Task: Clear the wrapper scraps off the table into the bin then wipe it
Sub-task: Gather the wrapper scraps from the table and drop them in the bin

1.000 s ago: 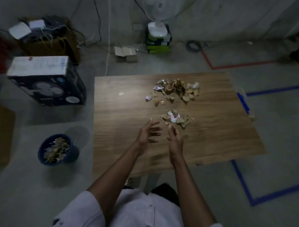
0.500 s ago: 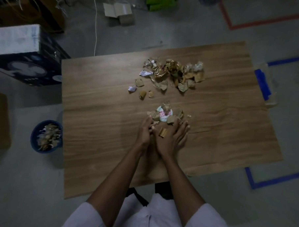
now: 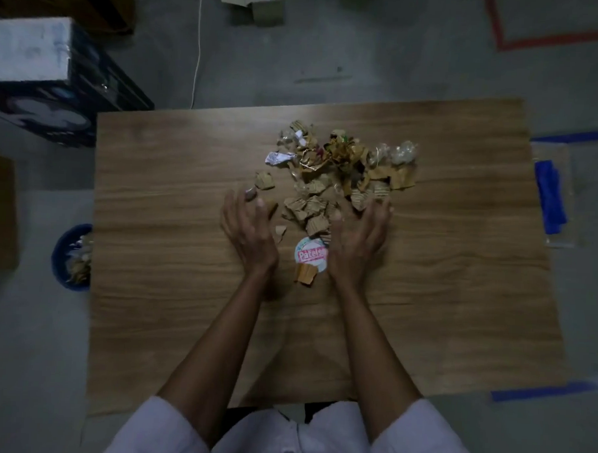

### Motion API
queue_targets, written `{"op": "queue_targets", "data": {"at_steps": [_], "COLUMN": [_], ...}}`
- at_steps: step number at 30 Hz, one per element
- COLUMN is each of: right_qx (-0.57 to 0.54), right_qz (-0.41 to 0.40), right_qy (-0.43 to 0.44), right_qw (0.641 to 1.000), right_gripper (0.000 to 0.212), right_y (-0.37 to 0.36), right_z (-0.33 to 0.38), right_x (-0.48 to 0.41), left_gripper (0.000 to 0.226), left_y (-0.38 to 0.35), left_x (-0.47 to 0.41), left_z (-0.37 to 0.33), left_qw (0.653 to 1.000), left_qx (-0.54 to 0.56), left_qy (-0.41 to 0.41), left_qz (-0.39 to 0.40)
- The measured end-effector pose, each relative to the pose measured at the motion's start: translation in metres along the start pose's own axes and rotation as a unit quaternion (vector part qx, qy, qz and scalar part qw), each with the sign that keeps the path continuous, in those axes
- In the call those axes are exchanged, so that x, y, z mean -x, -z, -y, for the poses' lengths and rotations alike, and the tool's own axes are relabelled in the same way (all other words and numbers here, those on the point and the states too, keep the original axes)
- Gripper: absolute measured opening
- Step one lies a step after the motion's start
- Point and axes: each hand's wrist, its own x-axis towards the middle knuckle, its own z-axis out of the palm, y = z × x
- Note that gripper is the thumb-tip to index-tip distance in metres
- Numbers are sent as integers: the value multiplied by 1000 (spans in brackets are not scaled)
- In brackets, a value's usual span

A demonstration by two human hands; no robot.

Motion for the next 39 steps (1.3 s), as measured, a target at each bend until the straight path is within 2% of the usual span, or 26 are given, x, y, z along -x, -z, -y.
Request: {"op": "queue_targets", "data": {"at_steps": [2,4,8,11,15,17,20,25,28,30,31,34,37,39], "right_qx": [-30,-51,-41,-8,-21,-37,-56,-37,-19,-8,4,42,45,52], "right_qz": [-45,-48,67,147,191,197,203,217,199,175,167,145,133,136], "right_qy": [-27,-29,-8,22,129,162,178,235,253,269,271,289,303,300], "right_qw": [998,997,997,989,973,966,961,947,947,947,948,945,943,943], "right_gripper": [72,76,79,80,70,64,64,87,77,68,63,52,44,41], "right_y": [8,9,8,-3,-19,-26,-27,-26,-31,-32,-33,-35,-37,-38], "right_z": [-16,-24,-19,-11,-2,-1,-1,1,3,4,5,6,4,4], "right_x": [-33,-71,-130,-150,-141,-130,-112,-95,-92,-91,-91,-92,-91,-90], "left_gripper": [70,72,65,58,44,39,38,95,108,107,104,88,65,62], "left_y": [-7,-22,-57,-83,-104,-105,-99,-84,-79,-78,-77,-68,-44,-31], "left_x": [-21,-46,-90,-107,-104,-93,-79,-72,-69,-69,-67,-51,-16,23], "left_z": [11,10,-17,-33,-41,-42,-45,-52,-48,-48,-50,-56,-48,-31], "left_qw": [1000,999,990,978,942,943,942,904,893,903,921,975,990,994], "left_qx": [-14,10,62,51,30,63,148,275,297,285,255,143,86,34], "left_qy": [5,-3,-98,-128,-214,-185,-78,14,39,22,-8,-91,-109,-105], "left_qz": [8,31,83,158,256,268,290,326,335,321,294,145,16,-8]}}
